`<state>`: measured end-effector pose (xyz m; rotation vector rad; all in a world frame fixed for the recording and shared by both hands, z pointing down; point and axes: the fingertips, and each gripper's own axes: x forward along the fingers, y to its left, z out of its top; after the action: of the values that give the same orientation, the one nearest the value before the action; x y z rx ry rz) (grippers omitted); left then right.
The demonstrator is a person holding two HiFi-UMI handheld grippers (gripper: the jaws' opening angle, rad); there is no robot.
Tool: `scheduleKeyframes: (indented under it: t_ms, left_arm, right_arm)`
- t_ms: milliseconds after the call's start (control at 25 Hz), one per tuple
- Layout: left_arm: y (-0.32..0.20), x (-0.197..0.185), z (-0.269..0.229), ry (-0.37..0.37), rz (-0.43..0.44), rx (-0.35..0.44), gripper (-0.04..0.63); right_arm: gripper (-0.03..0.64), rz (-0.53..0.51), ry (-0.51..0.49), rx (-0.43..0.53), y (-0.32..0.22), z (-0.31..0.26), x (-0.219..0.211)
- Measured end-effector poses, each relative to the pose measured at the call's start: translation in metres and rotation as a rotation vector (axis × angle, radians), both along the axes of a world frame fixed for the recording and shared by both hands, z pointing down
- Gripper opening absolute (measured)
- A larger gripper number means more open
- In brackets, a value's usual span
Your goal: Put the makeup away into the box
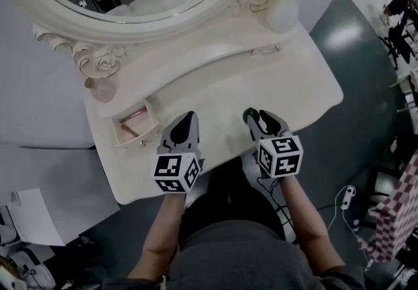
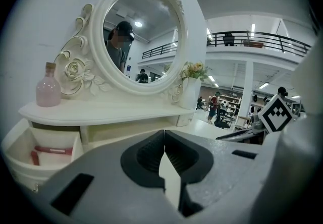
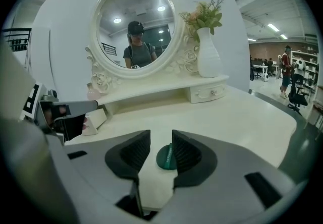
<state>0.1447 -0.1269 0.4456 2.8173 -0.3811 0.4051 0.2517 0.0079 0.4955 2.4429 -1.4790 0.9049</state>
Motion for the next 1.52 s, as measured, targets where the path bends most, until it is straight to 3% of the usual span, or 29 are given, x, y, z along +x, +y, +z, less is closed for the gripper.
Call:
scheduleKeyframes:
  t_ms: [840,1240,1520]
  left_arm:
    - [-0.007,0.000,0.020,-0.039,-0.069,-0.040,0.006]
    - [-0.008,0.001,0.021,-0.041,-0.092,-0.045,0.006]
    - [-0.008,0.002,0.018,-0.040,-0.098,-0.039,0.006]
  right_arm:
    - [0.096,-0.046,-0.078,-0.195,-0.007,0.060,0.008]
    - [0.066,-0.074,0.012,-0.290,-0.007,0.064,0.008]
    - [0.054,-0.078,0.026,-0.296,-0.010,0.064,0.007]
